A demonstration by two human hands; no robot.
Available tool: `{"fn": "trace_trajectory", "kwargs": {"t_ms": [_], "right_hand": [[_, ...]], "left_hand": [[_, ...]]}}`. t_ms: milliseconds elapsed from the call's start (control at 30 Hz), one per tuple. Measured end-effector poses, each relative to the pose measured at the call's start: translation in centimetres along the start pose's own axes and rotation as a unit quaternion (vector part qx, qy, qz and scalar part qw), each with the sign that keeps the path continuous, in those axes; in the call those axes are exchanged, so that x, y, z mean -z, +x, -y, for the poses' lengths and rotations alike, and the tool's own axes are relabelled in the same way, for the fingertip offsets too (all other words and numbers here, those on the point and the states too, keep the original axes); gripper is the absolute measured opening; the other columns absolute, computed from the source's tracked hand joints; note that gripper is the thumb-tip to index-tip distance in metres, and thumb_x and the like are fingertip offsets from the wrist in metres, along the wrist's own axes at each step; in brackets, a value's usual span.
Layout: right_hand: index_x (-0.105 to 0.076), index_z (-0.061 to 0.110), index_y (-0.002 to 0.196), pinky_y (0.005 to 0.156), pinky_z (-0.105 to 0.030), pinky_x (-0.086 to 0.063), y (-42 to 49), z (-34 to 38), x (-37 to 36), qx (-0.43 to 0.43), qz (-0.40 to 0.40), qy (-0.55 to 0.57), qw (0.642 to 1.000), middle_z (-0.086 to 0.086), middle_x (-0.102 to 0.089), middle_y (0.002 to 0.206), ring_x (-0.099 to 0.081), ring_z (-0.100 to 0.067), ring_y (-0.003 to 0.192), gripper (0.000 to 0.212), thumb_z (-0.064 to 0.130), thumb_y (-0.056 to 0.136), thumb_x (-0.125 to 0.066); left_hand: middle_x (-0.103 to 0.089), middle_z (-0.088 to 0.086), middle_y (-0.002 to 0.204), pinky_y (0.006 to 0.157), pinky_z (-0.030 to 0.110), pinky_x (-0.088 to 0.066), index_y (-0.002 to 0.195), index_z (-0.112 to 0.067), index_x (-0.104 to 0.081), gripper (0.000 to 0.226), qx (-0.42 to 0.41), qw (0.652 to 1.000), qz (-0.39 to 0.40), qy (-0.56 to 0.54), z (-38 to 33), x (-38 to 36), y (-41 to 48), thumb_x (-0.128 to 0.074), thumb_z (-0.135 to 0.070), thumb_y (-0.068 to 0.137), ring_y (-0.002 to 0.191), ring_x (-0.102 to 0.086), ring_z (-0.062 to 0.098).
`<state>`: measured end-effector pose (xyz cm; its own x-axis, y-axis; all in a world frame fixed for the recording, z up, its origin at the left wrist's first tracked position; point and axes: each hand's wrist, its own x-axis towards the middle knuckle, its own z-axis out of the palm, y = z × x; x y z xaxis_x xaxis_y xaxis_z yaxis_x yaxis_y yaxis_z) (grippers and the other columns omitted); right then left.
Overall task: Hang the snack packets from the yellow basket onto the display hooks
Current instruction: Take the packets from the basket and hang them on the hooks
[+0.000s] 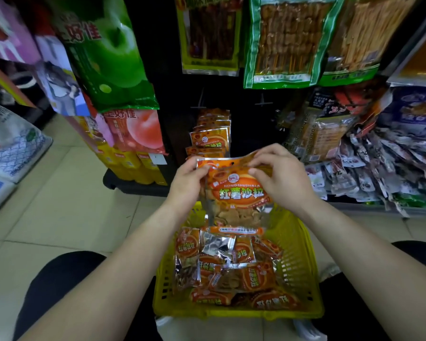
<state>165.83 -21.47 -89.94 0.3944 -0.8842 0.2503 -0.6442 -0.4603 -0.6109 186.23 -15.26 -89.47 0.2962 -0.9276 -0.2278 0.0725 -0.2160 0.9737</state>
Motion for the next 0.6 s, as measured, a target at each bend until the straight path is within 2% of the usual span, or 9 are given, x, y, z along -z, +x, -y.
{"fn": "trace_trajectory", "kwargs": {"t_ms": [100,200,267,367,467,600], "right_hand": [[-0.074,0.023,0.098,0.081,-0.029,-0.048,0.4,-0.2,-0.2,-0.003,-0.049,-0.016,0.999,0.009,-0.049,0.115,-0.059,-0.013,0.094,0.012,0.032,0.09,-0.071],[-0.072,0.025,0.095,0.072,-0.027,-0.042,1.1,-0.3,-0.3,0.014,-0.074,-0.041,0.996,0.005,-0.048,0.133,-0.059,-0.013,0.082,0.01,0.034,0.09,-0.07],[-0.072,0.026,0.096,0.073,-0.031,-0.048,1.8,-0.5,-0.5,0.03,-0.063,-0.028,0.997,0.007,-0.056,0.123,-0.061,-0.012,0.089,0.01,0.034,0.09,-0.07],[-0.072,0.027,0.098,0.072,-0.033,-0.051,2.6,-1.0,-0.8,0.008,-0.055,-0.019,0.998,0.008,-0.062,0.104,-0.063,-0.015,0.091,0.012,0.036,0.09,-0.069],[-0.072,0.029,0.098,0.072,-0.033,-0.051,3.1,-1.4,-1.0,-0.022,-0.064,-0.033,0.997,0.008,-0.065,0.103,-0.063,-0.016,0.088,0.012,0.038,0.09,-0.069],[-0.071,0.029,0.101,0.068,-0.029,-0.051,3.6,-1.5,-1.2,-0.07,-0.057,-0.027,0.996,0.006,-0.069,0.106,-0.065,-0.016,0.089,0.016,0.041,0.09,-0.069]], "left_hand": [[-0.075,0.009,0.101,0.061,0.023,-0.056,0.114,-0.007,-0.065,0.024,0.008,1.0,-0.001,-0.026,-0.3,-0.5,0.9,-0.045,-0.015,0.105,0.084,-0.075,0.017],[-0.076,0.008,0.099,0.064,0.028,-0.058,0.113,-0.009,-0.065,0.023,0.009,1.0,0.0,-0.018,0.1,-0.8,1.9,-0.045,-0.018,0.105,0.086,-0.075,0.02],[-0.076,0.01,0.1,0.068,0.033,-0.06,0.114,-0.011,-0.066,0.024,0.011,1.0,-0.006,-0.015,0.3,-1.1,2.5,-0.045,-0.02,0.105,0.089,-0.075,0.023],[-0.075,0.013,0.102,0.066,0.03,-0.059,0.117,-0.011,-0.065,0.026,0.015,1.0,-0.003,-0.019,0.6,-1.5,3.2,-0.043,-0.02,0.106,0.09,-0.074,0.024],[-0.074,0.014,0.108,0.073,0.028,-0.058,0.119,-0.008,-0.065,0.032,0.007,1.0,-0.002,-0.024,0.7,-1.9,3.5,-0.041,-0.026,0.107,0.096,-0.073,0.022],[-0.074,0.003,0.111,0.082,0.025,-0.058,0.122,-0.012,-0.062,0.039,-0.038,0.998,0.035,0.021,0.4,-2.1,3.2,-0.046,-0.041,0.102,0.101,-0.072,0.011]]}}
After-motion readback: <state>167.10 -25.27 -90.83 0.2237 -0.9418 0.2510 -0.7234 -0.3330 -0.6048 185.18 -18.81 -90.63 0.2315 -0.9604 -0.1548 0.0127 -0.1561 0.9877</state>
